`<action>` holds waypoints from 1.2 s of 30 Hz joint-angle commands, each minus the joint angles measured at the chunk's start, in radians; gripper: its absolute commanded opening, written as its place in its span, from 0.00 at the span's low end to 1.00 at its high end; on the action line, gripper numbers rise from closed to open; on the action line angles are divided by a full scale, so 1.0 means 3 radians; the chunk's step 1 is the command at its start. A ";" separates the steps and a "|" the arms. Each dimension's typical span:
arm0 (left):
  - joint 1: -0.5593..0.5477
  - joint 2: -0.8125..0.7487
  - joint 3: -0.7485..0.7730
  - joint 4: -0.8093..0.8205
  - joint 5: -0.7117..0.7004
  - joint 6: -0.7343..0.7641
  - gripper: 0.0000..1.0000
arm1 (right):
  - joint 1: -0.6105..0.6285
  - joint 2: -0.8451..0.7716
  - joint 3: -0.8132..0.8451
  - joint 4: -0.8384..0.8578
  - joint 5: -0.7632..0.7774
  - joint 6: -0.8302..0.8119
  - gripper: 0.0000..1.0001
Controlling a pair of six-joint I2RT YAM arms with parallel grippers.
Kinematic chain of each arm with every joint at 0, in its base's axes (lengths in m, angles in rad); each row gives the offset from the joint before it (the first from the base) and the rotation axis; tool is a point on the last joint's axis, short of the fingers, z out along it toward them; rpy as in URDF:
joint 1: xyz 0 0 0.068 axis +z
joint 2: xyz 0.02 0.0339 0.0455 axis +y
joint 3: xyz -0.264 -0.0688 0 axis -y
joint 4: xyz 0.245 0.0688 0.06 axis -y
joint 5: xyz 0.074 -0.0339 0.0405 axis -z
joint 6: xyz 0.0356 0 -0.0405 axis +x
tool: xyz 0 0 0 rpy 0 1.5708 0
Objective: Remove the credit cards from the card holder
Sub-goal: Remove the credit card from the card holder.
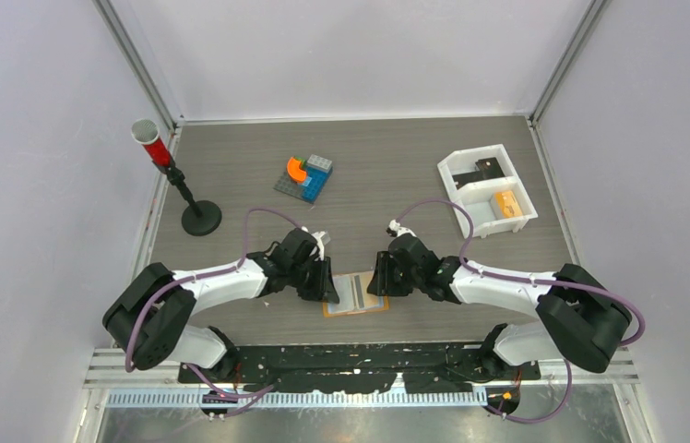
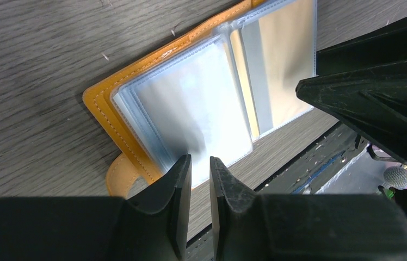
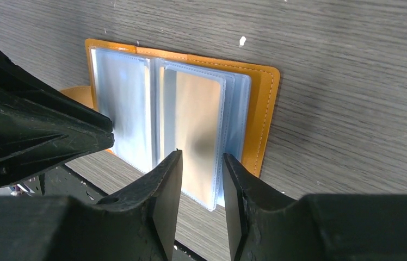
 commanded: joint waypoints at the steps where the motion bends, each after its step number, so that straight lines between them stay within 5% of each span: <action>1: -0.0006 0.0030 -0.0005 0.0140 0.0031 0.0005 0.21 | 0.0029 -0.0097 0.0130 0.0146 -0.0038 -0.0060 0.40; 25: -0.0006 -0.0093 0.0008 0.0062 -0.0015 0.0005 0.21 | 0.0155 0.0075 0.0182 0.0611 -0.0387 -0.0087 0.40; 36: -0.0006 -0.0089 -0.0001 0.0052 -0.0031 0.0005 0.21 | 0.0155 0.0106 0.0041 0.0992 -0.0507 0.0055 0.48</action>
